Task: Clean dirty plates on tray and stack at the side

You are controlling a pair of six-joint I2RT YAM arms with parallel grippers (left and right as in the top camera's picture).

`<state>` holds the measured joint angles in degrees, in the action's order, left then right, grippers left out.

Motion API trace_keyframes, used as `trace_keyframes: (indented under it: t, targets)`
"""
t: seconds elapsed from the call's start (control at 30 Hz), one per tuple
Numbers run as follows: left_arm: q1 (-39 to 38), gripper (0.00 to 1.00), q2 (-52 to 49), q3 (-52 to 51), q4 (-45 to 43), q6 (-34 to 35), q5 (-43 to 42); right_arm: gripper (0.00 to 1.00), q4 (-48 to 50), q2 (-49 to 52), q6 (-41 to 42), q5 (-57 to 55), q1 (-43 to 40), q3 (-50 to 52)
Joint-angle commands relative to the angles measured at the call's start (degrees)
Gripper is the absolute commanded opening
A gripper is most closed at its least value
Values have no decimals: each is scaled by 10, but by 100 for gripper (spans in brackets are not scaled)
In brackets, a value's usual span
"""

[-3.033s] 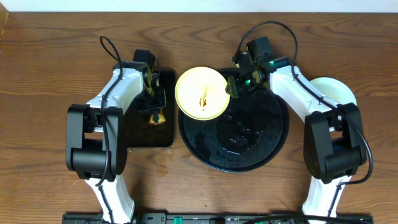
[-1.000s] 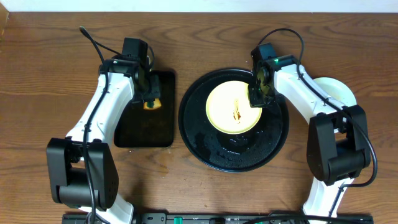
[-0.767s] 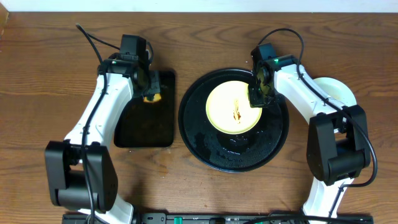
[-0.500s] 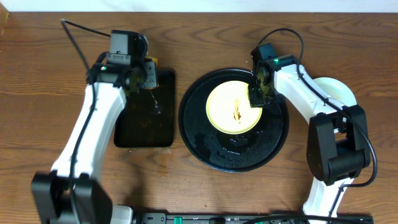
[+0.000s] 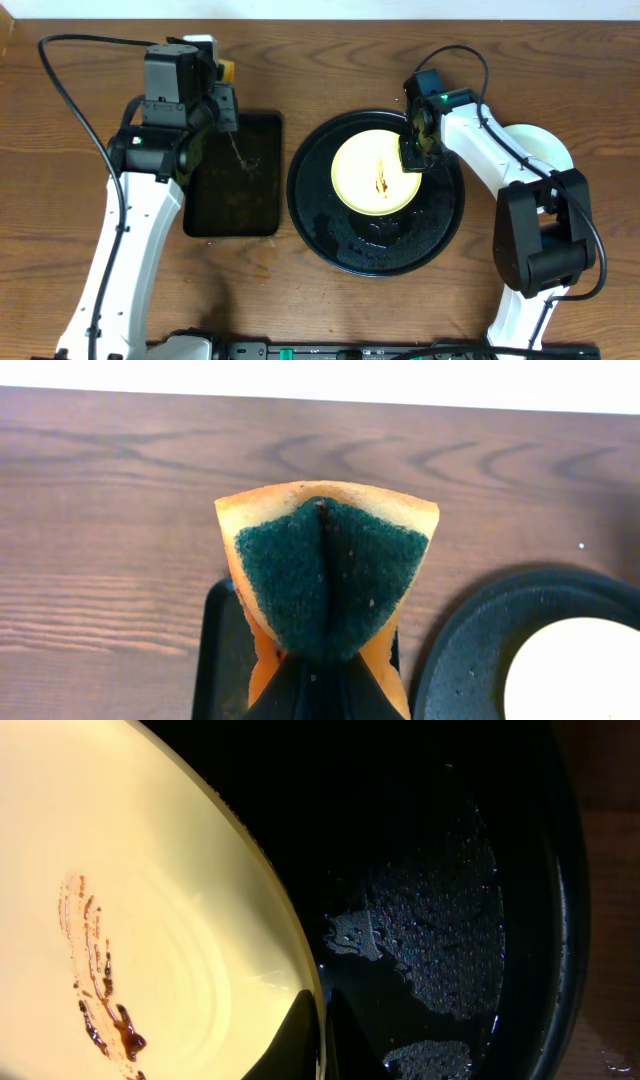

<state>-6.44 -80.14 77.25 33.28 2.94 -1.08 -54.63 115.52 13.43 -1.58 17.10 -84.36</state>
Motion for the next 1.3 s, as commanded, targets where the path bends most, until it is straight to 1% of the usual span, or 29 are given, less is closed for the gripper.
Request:
trace_keyframes:
  t: [0.0,0.43,0.7,0.9,1.1,1.27]
  targets:
    - [3,7,16,6,-10,-6,15,1,0,-4,5,-20,-5,-2]
    - [3,7,24,6,-37,-6,23,1,0,-4,5,-20,-5,-2]
    - [3,8,2,-2,-35,-6,23,1,-1,-4,5,-20,-5,-2]
    - [3,8,-57,-2,-1,-3,22,1,-1,-4,5,-20,-5,-2]
    - [3,7,-126,-2,63,10,21,1,-1,-4,5,-20,-5,-2]
    - [3,8,-176,-2,105,23,-6,1,-1,-4,5,-20,-5,-2]
